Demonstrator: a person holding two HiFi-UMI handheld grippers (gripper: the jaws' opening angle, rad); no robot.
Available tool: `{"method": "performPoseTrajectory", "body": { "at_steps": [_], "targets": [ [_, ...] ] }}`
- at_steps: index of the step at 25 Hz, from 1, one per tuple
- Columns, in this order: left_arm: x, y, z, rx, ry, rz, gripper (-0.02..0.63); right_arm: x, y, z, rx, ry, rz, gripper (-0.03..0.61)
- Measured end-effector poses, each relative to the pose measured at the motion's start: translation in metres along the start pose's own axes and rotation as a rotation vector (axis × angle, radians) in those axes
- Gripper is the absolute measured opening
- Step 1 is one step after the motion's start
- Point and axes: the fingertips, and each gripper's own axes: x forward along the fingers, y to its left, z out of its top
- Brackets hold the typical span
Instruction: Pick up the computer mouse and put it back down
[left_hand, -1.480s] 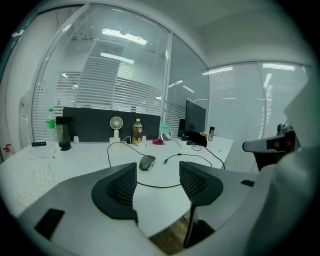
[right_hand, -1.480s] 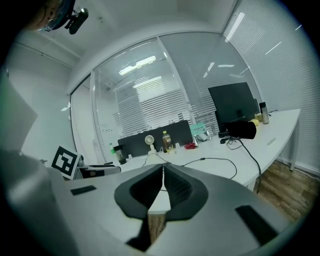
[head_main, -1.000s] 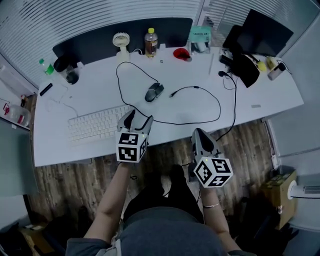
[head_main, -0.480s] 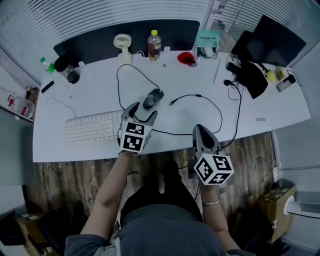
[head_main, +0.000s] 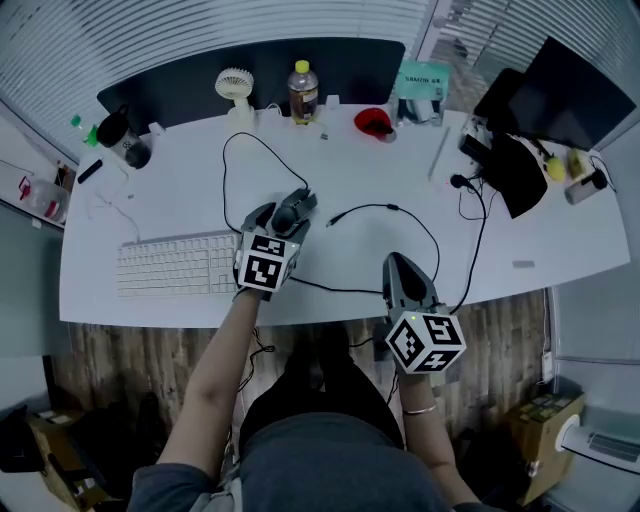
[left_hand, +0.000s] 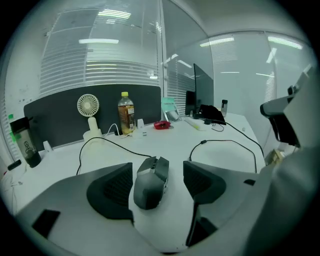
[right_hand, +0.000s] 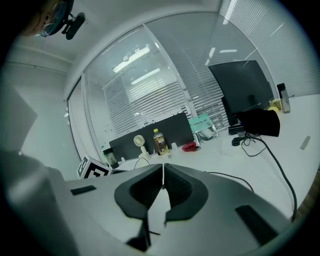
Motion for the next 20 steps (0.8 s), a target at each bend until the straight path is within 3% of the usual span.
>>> {"method": "performPoseTrajectory", "body": {
  "at_steps": [4,10,20],
  "targets": [
    [0.021,0.005,-0.003,0.018,0.041,-0.001,0.305,0.009,-0.015,0.000,0.009,0.022,0.007,-0.002],
    [0.039,0.009,-0.007,-0.026,0.090,-0.010,0.305,0.023,-0.026,-0.003,0.022,0.054,0.025,-0.002],
    [0.055,0.012,-0.021,-0.029,0.150,-0.027,0.305,0.034,-0.036,-0.004,0.026,0.082,0.041,-0.002]
  ]
}}
